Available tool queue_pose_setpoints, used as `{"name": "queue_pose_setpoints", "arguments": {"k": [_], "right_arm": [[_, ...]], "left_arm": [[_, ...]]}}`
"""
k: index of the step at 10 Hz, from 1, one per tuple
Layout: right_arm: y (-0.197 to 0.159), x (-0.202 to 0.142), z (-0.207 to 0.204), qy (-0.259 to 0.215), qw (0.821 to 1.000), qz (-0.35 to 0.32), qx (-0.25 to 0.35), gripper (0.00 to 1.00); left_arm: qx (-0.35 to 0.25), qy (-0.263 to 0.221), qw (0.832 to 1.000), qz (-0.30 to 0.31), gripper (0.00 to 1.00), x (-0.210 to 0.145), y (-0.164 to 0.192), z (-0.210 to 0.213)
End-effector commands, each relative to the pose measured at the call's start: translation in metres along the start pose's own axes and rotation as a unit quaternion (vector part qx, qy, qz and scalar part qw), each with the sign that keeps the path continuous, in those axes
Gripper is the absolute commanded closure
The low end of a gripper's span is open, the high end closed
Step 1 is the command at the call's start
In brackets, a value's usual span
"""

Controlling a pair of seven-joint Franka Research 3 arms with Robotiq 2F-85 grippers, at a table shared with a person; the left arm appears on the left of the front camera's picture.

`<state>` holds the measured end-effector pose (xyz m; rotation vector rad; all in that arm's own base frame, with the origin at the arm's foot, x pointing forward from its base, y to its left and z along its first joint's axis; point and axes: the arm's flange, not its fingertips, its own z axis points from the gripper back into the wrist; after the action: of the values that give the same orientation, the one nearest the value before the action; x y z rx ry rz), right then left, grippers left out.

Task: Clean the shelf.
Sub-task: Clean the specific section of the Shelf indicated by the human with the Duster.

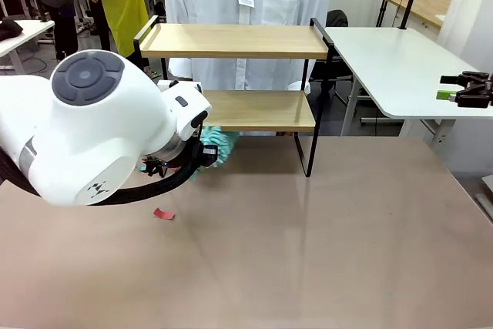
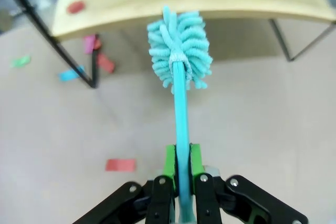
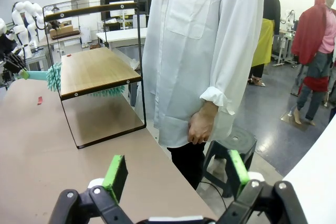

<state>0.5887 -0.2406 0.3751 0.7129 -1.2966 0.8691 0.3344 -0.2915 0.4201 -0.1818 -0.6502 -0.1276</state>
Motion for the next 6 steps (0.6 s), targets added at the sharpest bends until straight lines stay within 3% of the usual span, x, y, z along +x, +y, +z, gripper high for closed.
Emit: {"name": "queue_pose_setpoints", "arguments": {"k": [1,4,6], "right_arm": [[0.000,0.004,-0.002,0.001,1.000,0.004,-0.001,0.00],[0.000,0.004,-0.002,0.001,1.000,0.004,-0.001,0.00],[0.000,0.004,-0.002,0.001,1.000,0.004,-0.001,0.00]], "left_arm": [[-0.110,0.022,0.993,-0.049,0.87,-0.021,0.042,0.033],[-0.204,0.063,0.965,-0.152,0.87,-0.023,0.060,0.041],[-0.246,0.069,0.952,-0.170,0.87,-0.019,0.076,0.058]]}}
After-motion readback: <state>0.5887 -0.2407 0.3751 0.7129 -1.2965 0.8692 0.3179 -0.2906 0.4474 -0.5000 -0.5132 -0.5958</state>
